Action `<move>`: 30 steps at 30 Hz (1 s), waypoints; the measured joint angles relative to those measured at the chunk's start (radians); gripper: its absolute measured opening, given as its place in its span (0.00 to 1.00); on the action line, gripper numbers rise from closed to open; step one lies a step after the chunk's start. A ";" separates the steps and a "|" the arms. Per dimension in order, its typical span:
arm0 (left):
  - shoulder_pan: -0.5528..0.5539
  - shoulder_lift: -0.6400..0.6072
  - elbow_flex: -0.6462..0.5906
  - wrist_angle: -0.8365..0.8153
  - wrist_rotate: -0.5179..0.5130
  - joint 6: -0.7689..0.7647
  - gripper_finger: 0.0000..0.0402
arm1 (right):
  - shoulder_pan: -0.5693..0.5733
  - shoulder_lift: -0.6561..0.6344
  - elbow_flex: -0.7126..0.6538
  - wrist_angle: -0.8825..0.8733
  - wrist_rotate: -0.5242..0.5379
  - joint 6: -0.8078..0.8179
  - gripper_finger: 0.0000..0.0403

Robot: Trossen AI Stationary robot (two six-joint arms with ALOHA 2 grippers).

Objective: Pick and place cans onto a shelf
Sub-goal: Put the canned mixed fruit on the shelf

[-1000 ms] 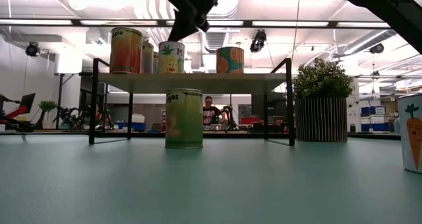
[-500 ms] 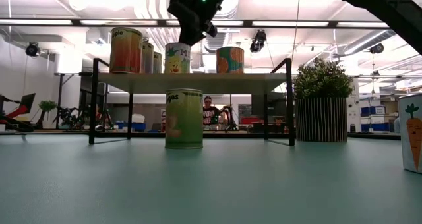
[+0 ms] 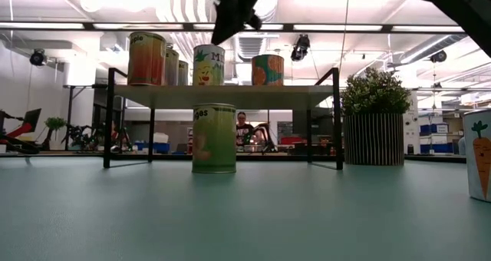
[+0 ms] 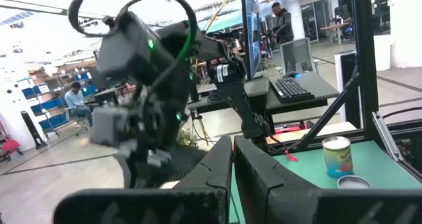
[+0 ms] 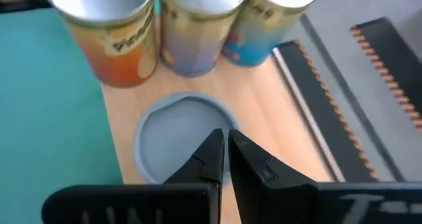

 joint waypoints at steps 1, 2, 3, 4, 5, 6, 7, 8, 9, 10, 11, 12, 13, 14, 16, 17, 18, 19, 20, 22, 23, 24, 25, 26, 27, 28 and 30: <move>0.000 0.000 0.000 0.000 0.000 0.000 0.00 | -0.006 -0.010 0.000 0.000 0.001 -0.008 0.03; 0.000 0.000 0.000 0.001 0.000 0.000 0.00 | -0.011 -0.015 0.000 -0.003 0.001 -0.013 0.03; 0.000 0.000 0.000 0.000 0.000 0.000 0.00 | -0.017 -0.016 0.001 -0.005 0.001 -0.015 0.03; 0.000 0.000 0.000 0.001 0.000 0.000 0.00 | -0.027 -0.016 0.001 -0.011 0.001 -0.015 0.03; 0.000 0.000 0.000 0.001 0.000 0.000 0.00 | -0.037 -0.016 0.001 -0.022 0.001 -0.017 0.03; 0.000 0.000 0.000 0.001 0.000 0.000 0.00 | -0.046 -0.015 -0.001 -0.030 0.001 -0.024 0.03; 0.000 0.000 0.000 0.001 0.000 0.000 0.00 | -0.054 -0.011 -0.004 -0.031 0.001 -0.026 0.03; 0.000 0.000 0.000 0.001 0.000 0.000 0.00 | -0.061 -0.008 -0.008 -0.028 0.000 -0.026 0.03; 0.000 0.000 0.000 0.001 0.000 0.000 0.00 | -0.067 -0.005 -0.014 -0.026 -0.003 -0.026 0.03; 0.000 0.000 0.000 0.001 0.000 0.000 0.00 | -0.070 -0.002 -0.021 -0.026 -0.006 -0.025 0.03; 0.000 0.000 0.000 0.001 0.000 0.000 0.00 | -0.070 0.002 -0.028 -0.029 -0.009 -0.025 0.03; 0.000 0.000 0.000 0.001 0.000 -0.001 0.00 | -0.070 0.003 -0.036 -0.035 -0.019 -0.025 0.03; 0.000 0.000 0.000 0.001 0.000 -0.004 0.00 | -0.068 0.005 -0.043 -0.046 -0.028 -0.022 0.03; 0.000 0.000 0.000 0.001 0.000 -0.004 0.00 | -0.068 0.005 -0.048 -0.058 -0.034 -0.012 0.03; 0.000 0.000 0.000 0.001 0.000 -0.004 0.00 | -0.062 0.005 -0.049 -0.079 -0.048 0.000 0.03; 0.000 0.000 0.000 0.001 0.000 -0.004 0.00 | -0.059 0.004 -0.048 -0.094 -0.056 0.009 0.03; 0.000 0.000 0.000 0.001 0.000 -0.004 0.00 | -0.055 0.003 -0.046 -0.107 -0.060 0.018 0.03; 0.000 0.000 0.000 0.001 0.000 -0.004 0.00 | -0.050 0.003 -0.045 -0.114 -0.059 0.022 0.03; 0.000 0.000 0.000 0.001 0.000 -0.004 0.00 | -0.044 0.003 -0.045 -0.120 -0.059 0.024 0.03; 0.000 0.000 0.000 0.001 0.000 -0.005 0.00 | -0.028 0.003 -0.045 -0.128 -0.059 0.024 0.03; 0.000 0.000 0.000 0.002 0.000 -0.005 0.00 | -0.019 0.003 -0.045 -0.127 -0.060 0.024 0.03; 0.000 0.000 0.000 0.003 0.000 -0.005 0.00 | -0.011 0.003 -0.045 -0.127 -0.060 0.024 0.03; 0.000 0.000 0.000 0.004 0.000 -0.005 0.00 | -0.003 0.003 -0.045 -0.126 -0.061 0.022 0.03; 0.000 0.000 0.000 0.004 0.000 -0.005 0.00 | 0.006 0.003 -0.045 -0.125 -0.062 0.014 0.03; 0.000 0.000 0.000 0.004 0.000 -0.005 0.00 | 0.014 0.003 -0.045 -0.123 -0.061 0.008 0.03; 0.000 0.000 0.000 0.004 0.000 -0.005 0.00 | 0.022 0.003 -0.045 -0.121 -0.060 0.007 0.03; 0.000 0.000 0.000 0.003 0.000 -0.005 0.00 | 0.033 0.003 -0.043 -0.126 -0.059 0.021 0.03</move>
